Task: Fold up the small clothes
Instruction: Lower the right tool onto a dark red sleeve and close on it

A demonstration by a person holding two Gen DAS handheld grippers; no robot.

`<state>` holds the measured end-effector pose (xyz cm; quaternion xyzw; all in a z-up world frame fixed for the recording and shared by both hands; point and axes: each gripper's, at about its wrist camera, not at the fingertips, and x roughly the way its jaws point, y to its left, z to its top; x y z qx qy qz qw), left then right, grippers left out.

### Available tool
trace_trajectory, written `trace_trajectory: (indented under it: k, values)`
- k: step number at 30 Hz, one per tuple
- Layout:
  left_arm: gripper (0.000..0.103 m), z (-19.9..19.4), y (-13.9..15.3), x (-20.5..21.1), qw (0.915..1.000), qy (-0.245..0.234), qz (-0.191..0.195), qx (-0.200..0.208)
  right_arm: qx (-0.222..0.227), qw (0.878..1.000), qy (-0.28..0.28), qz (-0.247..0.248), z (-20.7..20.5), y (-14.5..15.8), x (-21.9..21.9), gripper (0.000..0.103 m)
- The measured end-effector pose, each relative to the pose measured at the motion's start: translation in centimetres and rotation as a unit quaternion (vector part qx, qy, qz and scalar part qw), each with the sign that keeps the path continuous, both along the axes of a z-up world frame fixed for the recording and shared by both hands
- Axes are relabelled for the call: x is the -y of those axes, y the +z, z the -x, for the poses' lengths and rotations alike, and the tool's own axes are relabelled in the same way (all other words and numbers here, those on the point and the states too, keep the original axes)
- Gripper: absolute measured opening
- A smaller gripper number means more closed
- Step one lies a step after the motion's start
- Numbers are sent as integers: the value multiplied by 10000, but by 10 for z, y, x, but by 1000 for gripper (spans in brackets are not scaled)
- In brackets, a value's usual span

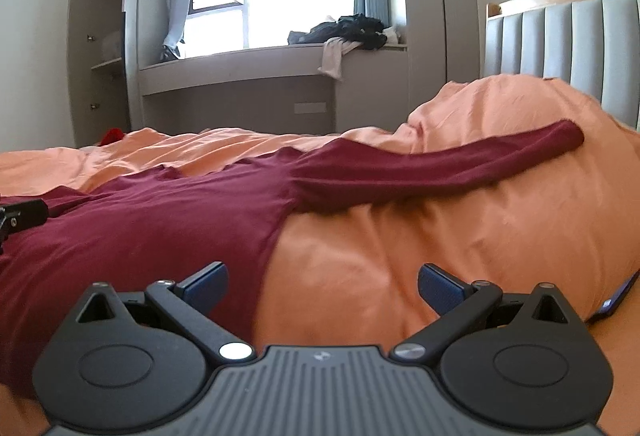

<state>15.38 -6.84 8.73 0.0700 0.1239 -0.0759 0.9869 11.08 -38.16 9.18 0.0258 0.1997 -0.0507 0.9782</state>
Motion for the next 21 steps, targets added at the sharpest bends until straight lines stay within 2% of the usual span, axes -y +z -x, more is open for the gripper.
trace_trajectory:
  k: [4, 8, 12, 15, 19, 21]
  values:
    - [103, -32, -5, 6, 9999, 79, -22, -93, 0, 9996, -124, 235, -23, -1, 13, 103]
    - [103, -60, -14, 3, 9990, 443, 29, -45, -39, 9987, -155, 476, -48, 0, 24, 103]
    - [103, -85, -24, -7, 9972, 706, 154, -207, 125, 9962, -288, 815, -78, 3, 39, 103]
    - [103, -97, -31, -13, 9959, 815, 202, -323, 350, 9952, -373, 838, -102, 6, 62, 103]
    - [103, -104, -39, -22, 9936, 864, 471, -563, 660, 9912, -808, 809, -127, 9, 101, 103]
    - [103, -106, -43, -25, 9925, 870, 557, -651, 761, 9856, -1282, 799, -137, 10, 124, 103]
